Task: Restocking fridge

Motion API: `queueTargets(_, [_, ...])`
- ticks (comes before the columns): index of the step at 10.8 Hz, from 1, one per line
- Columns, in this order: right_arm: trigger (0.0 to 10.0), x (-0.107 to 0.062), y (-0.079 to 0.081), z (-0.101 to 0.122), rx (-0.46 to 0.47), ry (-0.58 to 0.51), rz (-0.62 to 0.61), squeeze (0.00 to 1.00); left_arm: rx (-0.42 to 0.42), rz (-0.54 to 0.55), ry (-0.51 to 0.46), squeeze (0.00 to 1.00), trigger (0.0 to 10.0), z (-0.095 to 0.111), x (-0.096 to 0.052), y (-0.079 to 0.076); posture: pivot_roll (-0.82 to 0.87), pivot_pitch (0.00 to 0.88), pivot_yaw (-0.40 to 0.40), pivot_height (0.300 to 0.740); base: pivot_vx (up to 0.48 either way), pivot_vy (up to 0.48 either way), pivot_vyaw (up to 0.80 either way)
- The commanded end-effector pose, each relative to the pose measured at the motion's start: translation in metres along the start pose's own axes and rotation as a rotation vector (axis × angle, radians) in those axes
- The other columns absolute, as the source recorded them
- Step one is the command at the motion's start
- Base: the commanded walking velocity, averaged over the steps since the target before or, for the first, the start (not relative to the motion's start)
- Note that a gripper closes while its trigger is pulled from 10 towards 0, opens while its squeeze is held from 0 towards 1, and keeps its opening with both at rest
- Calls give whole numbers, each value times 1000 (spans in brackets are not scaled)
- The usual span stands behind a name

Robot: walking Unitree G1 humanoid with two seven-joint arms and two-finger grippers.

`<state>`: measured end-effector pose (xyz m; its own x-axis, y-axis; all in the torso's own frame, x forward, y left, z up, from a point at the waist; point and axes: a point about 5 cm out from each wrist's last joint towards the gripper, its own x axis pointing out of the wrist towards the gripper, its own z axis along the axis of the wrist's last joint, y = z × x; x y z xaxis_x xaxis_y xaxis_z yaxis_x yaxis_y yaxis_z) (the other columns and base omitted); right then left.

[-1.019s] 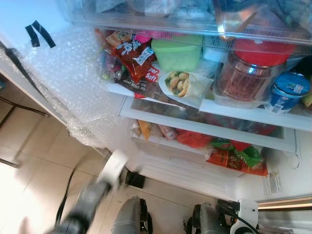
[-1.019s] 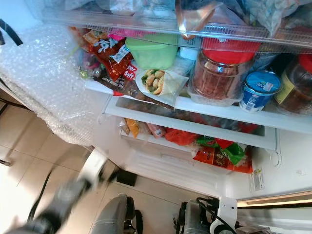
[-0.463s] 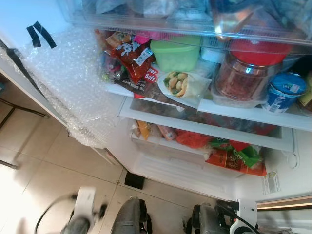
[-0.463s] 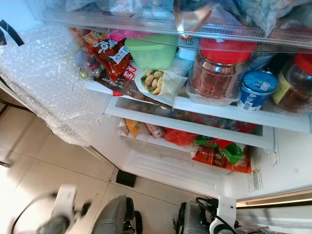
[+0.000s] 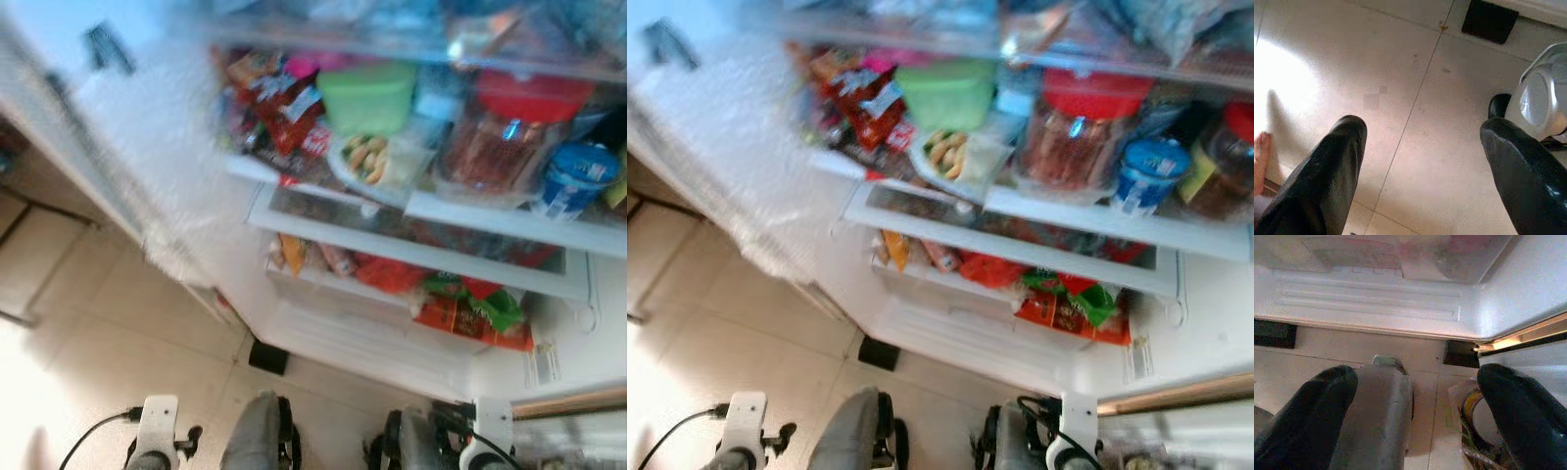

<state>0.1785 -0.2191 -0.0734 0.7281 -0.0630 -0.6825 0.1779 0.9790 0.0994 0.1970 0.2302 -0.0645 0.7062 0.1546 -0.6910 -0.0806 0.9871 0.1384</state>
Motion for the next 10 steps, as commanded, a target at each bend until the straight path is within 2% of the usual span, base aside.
queueTargets(1, [10000,-11,9,-37,34,133,20,0,-5,17,61,0,10000,-17,-5,3,79,231,99,650,-322,0,0])
queueTargets(3, [10000,-11,9,-37,34,134,23,0,0,21,55,0,10000,-16,-5,2,80,230,99,650,-313,0,0])
queueTargets(7, [10000,-11,9,-36,35,132,25,0,-9,32,46,0,10000,-13,-4,2,78,228,99,650,0,0,0])
queueTargets(10, [10000,-11,8,-37,35,132,27,0,-18,33,57,0,10000,-16,-4,-1,78,224,97,650,0,447,0])
